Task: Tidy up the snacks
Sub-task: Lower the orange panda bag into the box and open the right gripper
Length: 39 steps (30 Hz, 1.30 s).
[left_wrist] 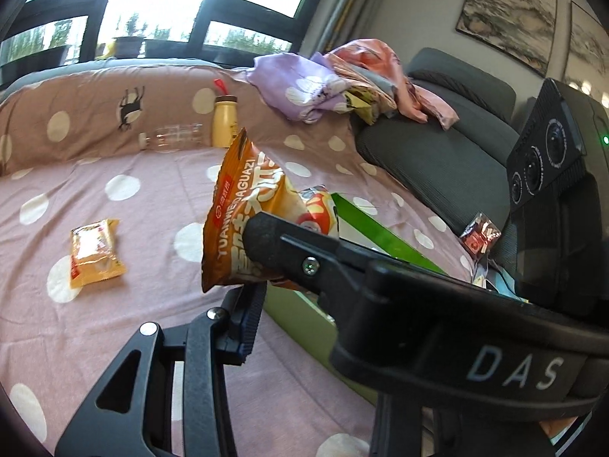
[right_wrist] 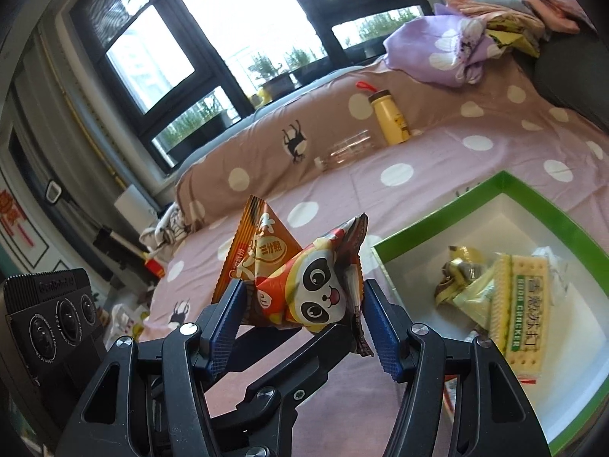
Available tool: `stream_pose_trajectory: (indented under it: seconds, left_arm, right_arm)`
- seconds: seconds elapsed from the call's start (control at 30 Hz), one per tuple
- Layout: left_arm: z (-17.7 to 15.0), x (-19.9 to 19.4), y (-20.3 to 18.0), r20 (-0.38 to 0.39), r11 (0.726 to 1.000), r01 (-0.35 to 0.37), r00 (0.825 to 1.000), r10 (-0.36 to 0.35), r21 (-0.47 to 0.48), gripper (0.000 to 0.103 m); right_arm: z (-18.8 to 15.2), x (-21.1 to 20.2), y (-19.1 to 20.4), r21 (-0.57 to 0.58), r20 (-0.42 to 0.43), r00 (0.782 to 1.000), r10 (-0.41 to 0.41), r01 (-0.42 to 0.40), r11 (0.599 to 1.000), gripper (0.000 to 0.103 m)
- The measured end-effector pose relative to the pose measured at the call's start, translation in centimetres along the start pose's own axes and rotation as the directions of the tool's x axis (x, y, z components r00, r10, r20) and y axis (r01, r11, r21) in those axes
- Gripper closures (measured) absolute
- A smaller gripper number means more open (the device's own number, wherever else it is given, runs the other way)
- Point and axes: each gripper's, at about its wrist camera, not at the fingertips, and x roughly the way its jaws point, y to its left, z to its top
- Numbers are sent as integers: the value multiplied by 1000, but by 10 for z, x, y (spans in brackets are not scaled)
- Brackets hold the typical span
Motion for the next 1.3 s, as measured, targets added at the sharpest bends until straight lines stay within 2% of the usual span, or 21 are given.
stream_pose_trajectory:
  seconds: [0.6,0.9,1.3]
  left_arm:
    - [8,48,-48,-122,990,82,990,-68,119,67]
    - [8,72,-67,-190,980,133,976,-103,150,67]
    - [3,101,-79,-297,974,179,946,-131,139,66]
  right_arm:
    - [7,-22,-62,175,29,994,-104,97,980,38]
    - [6,-31,-92,261,28,987,-155,143,955,38]
    - [2,-30,-121,348,-34,979,-203,202,916,38]
